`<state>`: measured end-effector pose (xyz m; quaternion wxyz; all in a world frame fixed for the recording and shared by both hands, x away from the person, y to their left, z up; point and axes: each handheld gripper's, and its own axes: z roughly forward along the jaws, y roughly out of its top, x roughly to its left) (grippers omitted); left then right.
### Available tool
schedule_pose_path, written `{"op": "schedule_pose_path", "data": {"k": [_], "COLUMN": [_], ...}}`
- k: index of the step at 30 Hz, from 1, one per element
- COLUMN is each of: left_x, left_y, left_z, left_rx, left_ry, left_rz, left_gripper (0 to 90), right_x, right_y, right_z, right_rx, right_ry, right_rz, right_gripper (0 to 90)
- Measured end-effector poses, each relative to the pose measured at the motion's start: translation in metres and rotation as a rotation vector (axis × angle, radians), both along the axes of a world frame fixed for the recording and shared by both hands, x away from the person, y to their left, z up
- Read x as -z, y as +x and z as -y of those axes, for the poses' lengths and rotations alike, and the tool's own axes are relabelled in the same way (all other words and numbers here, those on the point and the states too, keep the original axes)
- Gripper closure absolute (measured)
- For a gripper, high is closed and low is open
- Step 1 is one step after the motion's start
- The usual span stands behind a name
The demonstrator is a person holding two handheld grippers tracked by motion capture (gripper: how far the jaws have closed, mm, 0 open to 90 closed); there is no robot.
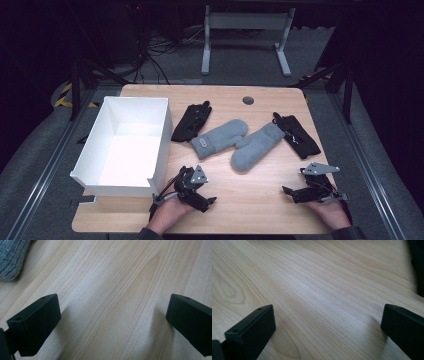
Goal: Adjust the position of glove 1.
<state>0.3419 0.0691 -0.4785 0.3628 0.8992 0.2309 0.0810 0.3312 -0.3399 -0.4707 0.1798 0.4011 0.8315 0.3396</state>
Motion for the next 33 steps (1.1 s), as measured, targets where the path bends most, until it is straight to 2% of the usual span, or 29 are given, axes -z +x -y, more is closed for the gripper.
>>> {"op": "schedule_pose_path", "data": {"k": [10, 16, 17, 20, 27, 33], "left_x": [0.000, 0.000, 0.000, 0.000, 0.000, 0.000], "left_y": [0.002, 0.001, 0.001, 0.001, 0.001, 0.001], "left_z": [0.001, -0.001, -0.001, 0.000, 0.000, 0.000], "left_rx": [-0.009, -0.012, -0.014, -0.012, -0.016, -0.018], "left_ry": [0.002, 0.000, 0.001, 0.000, 0.001, 0.001], "left_rz": [0.000, -0.001, 0.000, -0.004, -0.003, -0.003], "left_gripper": [0.3, 0.3, 0.3, 0.3, 0.4, 0.4], "right_x": [-0.001, -0.013, -0.016, -0.020, -0.031, -0.038], "right_y": [0.001, 0.002, 0.003, 0.005, 0.014, 0.027], "right_z": [0.000, -0.002, -0.003, -0.004, -0.007, -0.014], "right_rx": [-0.015, -0.025, -0.033, -0.030, -0.071, -0.095], "right_ry": [-0.005, -0.016, -0.009, -0.002, 0.055, 0.070], "right_rz": [-0.003, 0.008, 0.006, 0.010, 0.002, 0.007], "right_gripper": [1.0, 11.6, 16.5, 18.5, 44.7, 70.8]}}
